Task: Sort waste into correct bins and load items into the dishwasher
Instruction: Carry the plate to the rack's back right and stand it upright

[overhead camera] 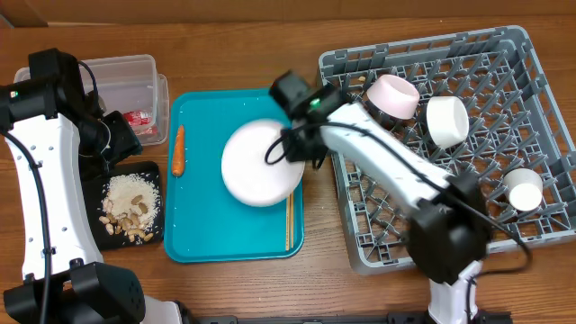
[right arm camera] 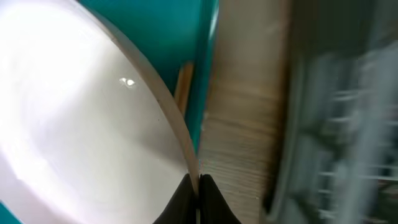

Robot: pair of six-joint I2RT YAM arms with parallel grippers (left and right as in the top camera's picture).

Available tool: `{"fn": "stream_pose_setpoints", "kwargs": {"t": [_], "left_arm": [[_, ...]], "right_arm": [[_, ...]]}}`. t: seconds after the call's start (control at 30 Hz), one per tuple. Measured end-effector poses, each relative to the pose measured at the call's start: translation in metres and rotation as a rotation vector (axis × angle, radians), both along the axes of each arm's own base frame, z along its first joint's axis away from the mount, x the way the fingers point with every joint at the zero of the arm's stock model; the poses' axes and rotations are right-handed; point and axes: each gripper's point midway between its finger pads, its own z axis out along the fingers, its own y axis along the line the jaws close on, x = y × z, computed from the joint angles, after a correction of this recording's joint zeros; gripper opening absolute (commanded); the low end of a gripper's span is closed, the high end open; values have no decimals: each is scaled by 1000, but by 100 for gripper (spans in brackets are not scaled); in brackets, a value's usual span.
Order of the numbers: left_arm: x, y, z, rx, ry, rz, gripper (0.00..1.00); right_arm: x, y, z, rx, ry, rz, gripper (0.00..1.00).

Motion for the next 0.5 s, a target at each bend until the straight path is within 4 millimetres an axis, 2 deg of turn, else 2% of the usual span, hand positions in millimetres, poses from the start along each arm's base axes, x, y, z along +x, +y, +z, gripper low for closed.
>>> {"fn": "stream_pose_setpoints", "kwargs": {"t": [0.1,0.13,0.17,0.23,0.27,0.3,0.37,0.4,0.47,0.5], "left_arm": [[0,0,0,2,0,0,54],[0,0,0,2,0,0,54],[0,0,0,2,0,0,54],[0,0,0,2,0,0,54],[0,0,0,2,0,0,54],[0,0,0,2,0,0,54],[0,0,0,2,0,0,54],[0,0,0,2,0,0,54],[0,0,0,2,0,0,54],[0,0,0,2,0,0,54]], "right_arm": [[19,-34,59,-20,-168,-76,4],[22,-46,73,-39,-208,-99,4],[28,-69,94,-76,-276,-143,4],[35,-108,122,-164,-375,-212,4],[38,-123,130,-204,-409,-240,4],[44,-152,144,-284,-468,-304,4],[52,-192,159,-416,-537,-394,4],[56,-222,171,-518,-585,-473,4],[59,-249,184,-593,-636,-563,4],[58,-274,195,-657,-678,-655,4]]}}
